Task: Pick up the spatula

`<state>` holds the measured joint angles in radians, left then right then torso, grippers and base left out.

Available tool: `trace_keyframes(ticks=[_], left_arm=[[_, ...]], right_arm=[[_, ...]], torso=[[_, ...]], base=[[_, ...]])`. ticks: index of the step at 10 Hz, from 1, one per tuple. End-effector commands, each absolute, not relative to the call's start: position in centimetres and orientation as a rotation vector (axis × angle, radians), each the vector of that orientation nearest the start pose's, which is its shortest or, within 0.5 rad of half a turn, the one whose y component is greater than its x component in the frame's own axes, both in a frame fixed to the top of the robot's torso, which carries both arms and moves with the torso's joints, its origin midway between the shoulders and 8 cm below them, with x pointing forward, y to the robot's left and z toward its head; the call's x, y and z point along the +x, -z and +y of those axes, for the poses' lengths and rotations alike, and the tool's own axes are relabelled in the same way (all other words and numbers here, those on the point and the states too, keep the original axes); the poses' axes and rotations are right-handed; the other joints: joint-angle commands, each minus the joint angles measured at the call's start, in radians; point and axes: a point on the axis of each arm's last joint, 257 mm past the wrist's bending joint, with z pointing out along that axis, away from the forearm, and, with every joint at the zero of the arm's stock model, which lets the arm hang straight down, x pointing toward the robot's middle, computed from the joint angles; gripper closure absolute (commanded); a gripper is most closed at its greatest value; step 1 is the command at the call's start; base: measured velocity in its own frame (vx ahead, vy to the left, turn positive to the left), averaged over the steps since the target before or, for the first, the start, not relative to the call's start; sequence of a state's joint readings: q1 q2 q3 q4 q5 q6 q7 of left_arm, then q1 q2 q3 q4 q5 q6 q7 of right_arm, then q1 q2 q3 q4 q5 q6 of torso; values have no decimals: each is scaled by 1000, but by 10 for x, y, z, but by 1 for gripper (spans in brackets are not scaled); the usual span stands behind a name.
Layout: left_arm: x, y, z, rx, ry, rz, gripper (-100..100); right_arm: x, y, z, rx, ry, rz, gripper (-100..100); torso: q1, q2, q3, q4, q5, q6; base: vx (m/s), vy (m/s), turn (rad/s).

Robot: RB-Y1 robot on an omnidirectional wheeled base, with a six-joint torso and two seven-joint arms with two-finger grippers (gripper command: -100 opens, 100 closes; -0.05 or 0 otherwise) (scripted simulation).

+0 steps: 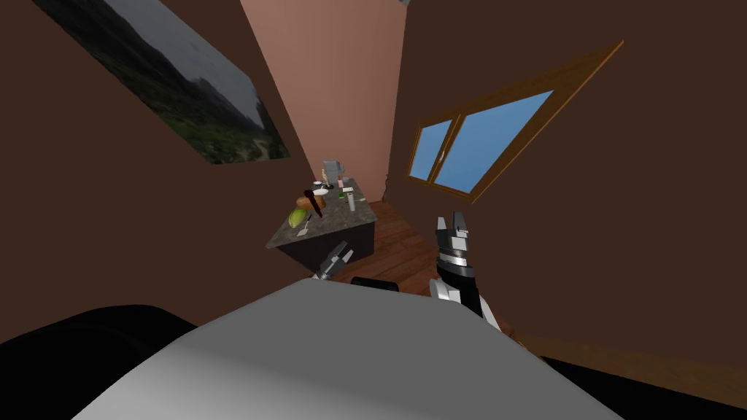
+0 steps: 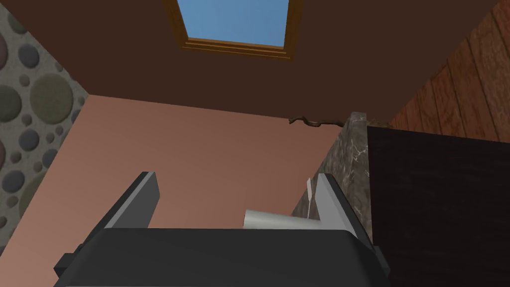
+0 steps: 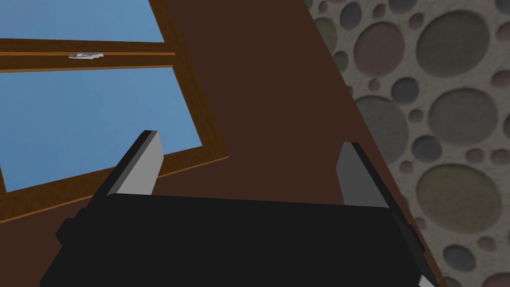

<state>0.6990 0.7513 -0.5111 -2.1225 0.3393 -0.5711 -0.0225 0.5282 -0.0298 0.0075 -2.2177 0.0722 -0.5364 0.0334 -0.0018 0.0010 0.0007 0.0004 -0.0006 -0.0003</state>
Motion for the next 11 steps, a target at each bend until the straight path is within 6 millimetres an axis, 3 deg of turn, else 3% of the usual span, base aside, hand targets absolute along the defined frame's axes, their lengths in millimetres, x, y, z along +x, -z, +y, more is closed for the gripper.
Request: trace_keyframes(ticks=[1,3,4,5,6,7,8,10,11], left_arm=[[254,224,154,-985,1675,1520,-100],[249,229,157,-963,1662,1565,-100],[230,255,160,-1040,1639,1637,-100],[227,257,164,-1023,1627,1671,-100],[207,282,169,-1105,1596,1737,-100],[203,284,173,-1089,1584,1768,-100],[181,307,180,-1174,1547,1829,-100],[176,310,187,-1147,1523,1880,-100],[152,331,198,-1230,1473,1944,-100]], right_arm=[[349,7,-270,617,-1216,725,0],[349,7,-270,617,-1216,725,0],[349,7,-270,617,-1216,725,0],[349,7,-270,617,-1216,725,0],[349,7,-270,617,-1216,725,0],[349,7,-270,617,-1216,725,0],[349,7,-270,617,-1216,725,0],[349,7,-270,617,-1216,725,0],[349,7,-270,617,-1216,725,0]], torso=[[0,0,0,0,0,0],[0,0,0,0,0,0],[1,0,0,0,0,0],[1,0,0,0,0,1],[2,0,0,0,0,0],[1,0,0,0,0,0],[2,0,0,0,0,0],[2,-1,0,0,0,0],[3,-1,0,0,1,0]], base=[[1,-64,-206],[0,-36,-30],[9,-28,-214],[7,-26,-115],[12,-35,-212],[9,-24,-96],[14,-22,-183],[11,-7,-60],[18,-4,-231]])
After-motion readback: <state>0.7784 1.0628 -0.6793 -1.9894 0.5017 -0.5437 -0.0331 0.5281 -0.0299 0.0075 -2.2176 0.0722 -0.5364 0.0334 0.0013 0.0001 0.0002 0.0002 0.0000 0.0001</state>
